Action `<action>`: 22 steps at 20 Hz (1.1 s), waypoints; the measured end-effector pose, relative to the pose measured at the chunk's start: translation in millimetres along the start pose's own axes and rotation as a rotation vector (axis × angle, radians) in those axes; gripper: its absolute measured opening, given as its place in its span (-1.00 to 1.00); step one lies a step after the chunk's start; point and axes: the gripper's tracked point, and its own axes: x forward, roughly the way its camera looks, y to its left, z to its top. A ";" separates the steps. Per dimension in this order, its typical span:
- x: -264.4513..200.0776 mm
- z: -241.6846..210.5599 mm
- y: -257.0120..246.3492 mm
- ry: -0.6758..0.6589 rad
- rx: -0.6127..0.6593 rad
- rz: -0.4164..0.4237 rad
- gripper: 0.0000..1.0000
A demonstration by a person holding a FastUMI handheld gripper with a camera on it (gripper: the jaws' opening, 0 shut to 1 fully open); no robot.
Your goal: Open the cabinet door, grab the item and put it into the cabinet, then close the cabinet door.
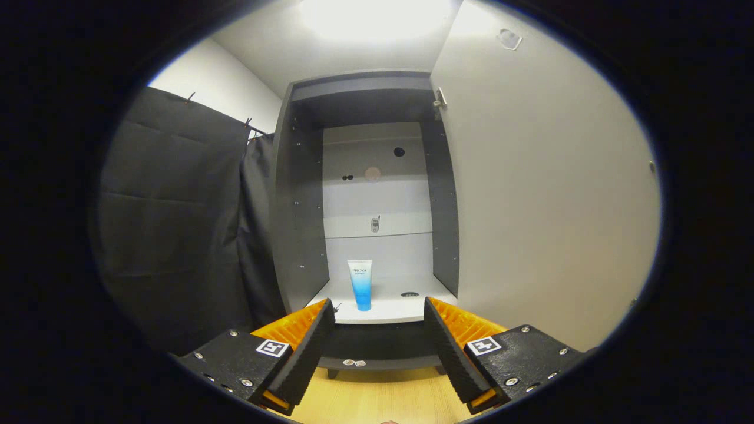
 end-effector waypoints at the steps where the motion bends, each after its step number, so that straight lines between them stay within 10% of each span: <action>1: -9.6 1.4 -2.8 -0.002 0.000 0.001 0.88; 22: -169.0 14.4 -70.8 -0.034 -0.037 0.030 0.88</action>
